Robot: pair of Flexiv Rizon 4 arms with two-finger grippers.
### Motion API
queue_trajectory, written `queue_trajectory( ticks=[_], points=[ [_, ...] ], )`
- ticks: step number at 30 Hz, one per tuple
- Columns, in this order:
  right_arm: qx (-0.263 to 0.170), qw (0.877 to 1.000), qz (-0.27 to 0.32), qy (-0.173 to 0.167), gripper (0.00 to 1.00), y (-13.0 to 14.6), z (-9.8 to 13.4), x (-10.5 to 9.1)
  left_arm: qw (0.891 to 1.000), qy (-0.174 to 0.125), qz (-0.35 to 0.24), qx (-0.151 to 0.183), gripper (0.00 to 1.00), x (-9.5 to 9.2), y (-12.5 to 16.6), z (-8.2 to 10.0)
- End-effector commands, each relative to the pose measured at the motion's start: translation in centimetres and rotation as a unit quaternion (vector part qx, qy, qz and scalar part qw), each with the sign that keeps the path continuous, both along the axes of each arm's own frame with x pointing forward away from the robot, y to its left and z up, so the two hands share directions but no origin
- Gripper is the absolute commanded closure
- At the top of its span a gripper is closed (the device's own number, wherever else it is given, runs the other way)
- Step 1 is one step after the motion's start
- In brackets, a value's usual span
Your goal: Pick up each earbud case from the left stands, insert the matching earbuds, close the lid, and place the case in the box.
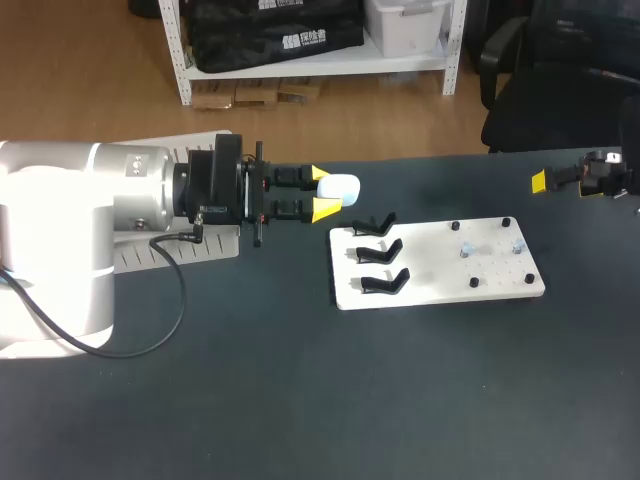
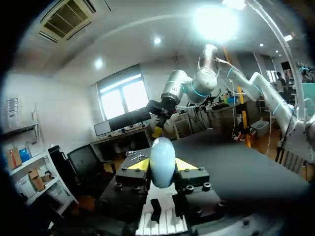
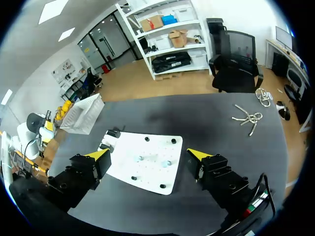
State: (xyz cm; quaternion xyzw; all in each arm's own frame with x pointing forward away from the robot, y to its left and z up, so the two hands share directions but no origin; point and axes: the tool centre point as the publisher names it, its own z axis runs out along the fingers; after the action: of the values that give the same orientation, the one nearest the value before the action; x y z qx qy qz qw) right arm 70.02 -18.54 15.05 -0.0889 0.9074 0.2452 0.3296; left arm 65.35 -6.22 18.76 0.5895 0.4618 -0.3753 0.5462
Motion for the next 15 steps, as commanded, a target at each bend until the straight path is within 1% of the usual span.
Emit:
queue_trajectory(
  ticks=[1,10,12,13,15],
  points=[
    [0.001,1.000,0.001,0.000,0.00,-0.05,-0.04,0.03,1.000,-0.004,0.013,-0.004,1.00,-0.24,-0.05,-0.05],
    [0.001,1.000,0.001,0.000,0.00,-0.05,-0.04,0.03,1.000,-0.004,0.013,-0.004,1.00,-0.24,-0.05,-0.05],
    [0.001,1.000,0.001,0.000,0.00,-0.05,-0.04,0.03,1.000,0.011,0.016,-0.011,1.00,-0.30,-0.07,-0.15],
    [0.001,1.000,0.001,0.000,0.00,-0.05,-0.04,0.03,0.999,0.026,0.012,-0.018,1.00,-0.35,-0.13,-0.20],
    [0.001,1.000,0.001,0.000,0.00,-0.05,-0.04,0.03,0.999,0.034,0.010,-0.023,1.00,-0.37,-0.28,-0.07]
  ],
)
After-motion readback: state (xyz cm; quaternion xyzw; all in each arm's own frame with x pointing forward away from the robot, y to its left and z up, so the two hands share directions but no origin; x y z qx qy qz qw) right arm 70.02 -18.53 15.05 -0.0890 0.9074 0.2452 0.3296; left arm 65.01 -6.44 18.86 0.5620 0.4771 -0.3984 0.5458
